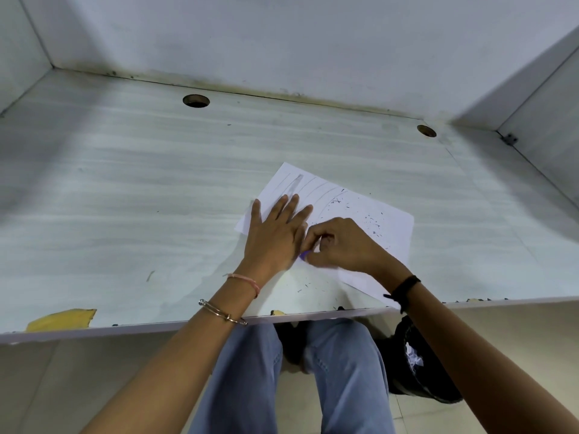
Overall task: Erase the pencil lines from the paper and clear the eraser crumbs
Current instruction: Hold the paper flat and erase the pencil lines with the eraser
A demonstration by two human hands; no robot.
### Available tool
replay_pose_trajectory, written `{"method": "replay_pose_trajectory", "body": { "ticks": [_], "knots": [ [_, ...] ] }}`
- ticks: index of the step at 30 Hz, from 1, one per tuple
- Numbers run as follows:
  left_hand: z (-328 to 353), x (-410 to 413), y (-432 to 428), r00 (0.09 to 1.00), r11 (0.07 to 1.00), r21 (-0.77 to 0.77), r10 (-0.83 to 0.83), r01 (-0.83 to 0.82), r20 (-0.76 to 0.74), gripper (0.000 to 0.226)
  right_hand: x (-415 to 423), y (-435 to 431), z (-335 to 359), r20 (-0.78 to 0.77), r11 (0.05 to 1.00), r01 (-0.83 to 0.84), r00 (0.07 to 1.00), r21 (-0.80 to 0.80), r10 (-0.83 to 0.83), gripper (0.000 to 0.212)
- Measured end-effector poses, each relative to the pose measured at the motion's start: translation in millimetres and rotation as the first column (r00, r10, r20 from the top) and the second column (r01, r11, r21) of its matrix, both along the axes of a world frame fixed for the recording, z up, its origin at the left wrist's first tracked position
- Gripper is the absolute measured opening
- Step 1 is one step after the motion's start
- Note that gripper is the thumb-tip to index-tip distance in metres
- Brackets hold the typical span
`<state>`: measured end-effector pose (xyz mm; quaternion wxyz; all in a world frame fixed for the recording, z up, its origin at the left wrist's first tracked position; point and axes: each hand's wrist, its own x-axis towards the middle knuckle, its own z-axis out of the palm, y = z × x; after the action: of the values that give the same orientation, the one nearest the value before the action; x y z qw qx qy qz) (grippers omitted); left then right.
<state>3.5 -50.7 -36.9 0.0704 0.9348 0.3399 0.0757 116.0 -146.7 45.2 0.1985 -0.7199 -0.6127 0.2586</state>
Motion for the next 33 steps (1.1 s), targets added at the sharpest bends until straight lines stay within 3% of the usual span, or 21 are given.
{"method": "replay_pose_trajectory", "body": {
  "ticks": [2, 6, 8, 11, 16, 19, 21, 25, 30, 33],
  "knots": [
    [-1.1, 0.0, 0.4, 1.0, 1.0, 0.002, 0.005, -0.005, 0.006, 0.05, 0.9, 2.1, 5.8, 0.01, 0.997, -0.038, 0.999, -0.071, 0.038, 0.002],
    [-0.2, 0.0, 1.0, 1.0, 1.0, 0.026, 0.006, -0.005, -0.014, 0.051, 8.4, 14.9, -2.5, -0.012, 0.979, 0.172, 0.985, 0.113, -0.172, 0.003],
    [-0.1, -0.2, -0.1, 1.0, 1.0, 0.01, -0.005, 0.005, -0.017, 0.052, 4.0, 7.9, -2.4, -0.001, 0.991, 0.106, 0.994, 0.081, -0.107, 0.003],
    [-2.0, -0.9, -0.1, 1.0, 1.0, -0.001, 0.004, -0.004, 0.017, 0.051, 1.5, -0.9, 5.9, -0.01, 0.993, -0.045, 0.999, -0.106, 0.044, 0.002],
    [-2.0, 2.3, -0.1, 1.0, 1.0, 0.009, 0.021, -0.021, 0.017, 0.05, 12.2, 9.7, -1.1, -0.002, 0.983, 0.153, 0.988, 0.104, -0.154, 0.002],
    [-3.0, -0.2, -0.1, 0.999, 1.0, 0.001, 0.003, -0.003, 0.043, 0.05, 3.2, -0.3, 3.6, 0.009, 0.998, -0.031, 0.999, -0.058, 0.032, 0.001],
    [-3.0, -0.3, 0.4, 0.998, 1.0, 0.005, 0.008, -0.008, 0.054, 0.05, 7.2, 2.1, 7.4, 0.012, 0.991, -0.063, 0.998, -0.115, 0.065, 0.003],
    [-2.4, 1.3, 0.3, 1.0, 1.0, 0.02, 0.01, -0.01, -0.001, 0.051, 12.5, 13.1, -1.6, 0.004, 0.984, 0.144, 0.989, 0.101, -0.145, 0.002],
    [-3.9, 0.5, 0.6, 0.999, 1.0, 0.016, 0.011, -0.012, 0.044, 0.05, 9.9, -0.7, 8.5, -0.021, 0.986, -0.105, 0.994, -0.132, 0.104, 0.003],
    [-2.2, 0.3, 0.8, 1.0, 1.0, 0.029, 0.002, -0.002, -0.01, 0.052, 13.6, 9.1, -0.9, 0.023, 0.997, 0.045, 0.999, 0.067, -0.047, 0.002]
  ]
}}
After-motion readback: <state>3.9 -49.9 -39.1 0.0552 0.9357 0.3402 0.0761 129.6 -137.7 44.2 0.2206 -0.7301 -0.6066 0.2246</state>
